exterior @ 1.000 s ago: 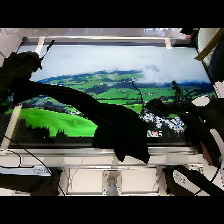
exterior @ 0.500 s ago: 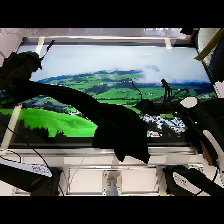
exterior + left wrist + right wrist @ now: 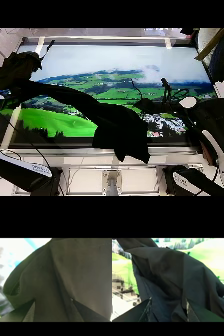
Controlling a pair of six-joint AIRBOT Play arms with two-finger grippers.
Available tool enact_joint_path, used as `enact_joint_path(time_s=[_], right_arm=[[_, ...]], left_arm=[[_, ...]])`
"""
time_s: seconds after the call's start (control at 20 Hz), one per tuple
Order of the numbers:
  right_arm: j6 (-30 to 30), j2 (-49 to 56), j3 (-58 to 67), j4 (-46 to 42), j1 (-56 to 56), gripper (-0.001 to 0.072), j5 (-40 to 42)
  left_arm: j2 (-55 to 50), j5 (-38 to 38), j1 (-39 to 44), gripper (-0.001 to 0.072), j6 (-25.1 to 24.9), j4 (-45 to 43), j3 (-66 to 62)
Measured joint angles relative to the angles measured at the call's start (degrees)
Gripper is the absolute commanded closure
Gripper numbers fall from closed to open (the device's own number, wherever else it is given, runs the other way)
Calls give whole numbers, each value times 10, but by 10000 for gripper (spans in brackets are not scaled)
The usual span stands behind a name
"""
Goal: Fold the clothes and pants, and hang the long-sleeved shirts on hangers.
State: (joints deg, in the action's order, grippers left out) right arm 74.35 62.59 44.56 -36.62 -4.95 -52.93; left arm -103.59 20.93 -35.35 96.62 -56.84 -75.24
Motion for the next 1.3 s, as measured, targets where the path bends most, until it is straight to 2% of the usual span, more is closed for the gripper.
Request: enact_joint_path(time_s=[0.05, 0.1, 0.15, 0.45, 0.75, 0.9, 1.05, 1.3], right_arm=[[0, 0, 0, 1, 0, 232, 0], [0, 0, 0, 1, 0, 231, 0], [0, 0, 0, 2, 0, 231, 1], [0, 0, 11, -19, 12, 232, -17], [46, 8, 35, -156, 79, 231, -64], [53, 35, 38, -191, 119, 230, -85], [25, 85, 39, -190, 139, 229, -112], [-68, 171, 34, -118, 144, 229, -140]], left_arm=[[-4, -5, 3, 451, 0, 4, -4], [-9, -6, 7, 677, 0, 7, -10], [-12, -8, 12, 701, 0, 11, -17], [10, -12, 21, 702, -21, 5, -45], [115, 34, -14, 702, -25, -71, -50], [175, 70, -25, 701, -25, -109, -51], [214, 127, -24, 691, -26, -130, -51], [236, 277, -13, 692, -26, -134, -50]])
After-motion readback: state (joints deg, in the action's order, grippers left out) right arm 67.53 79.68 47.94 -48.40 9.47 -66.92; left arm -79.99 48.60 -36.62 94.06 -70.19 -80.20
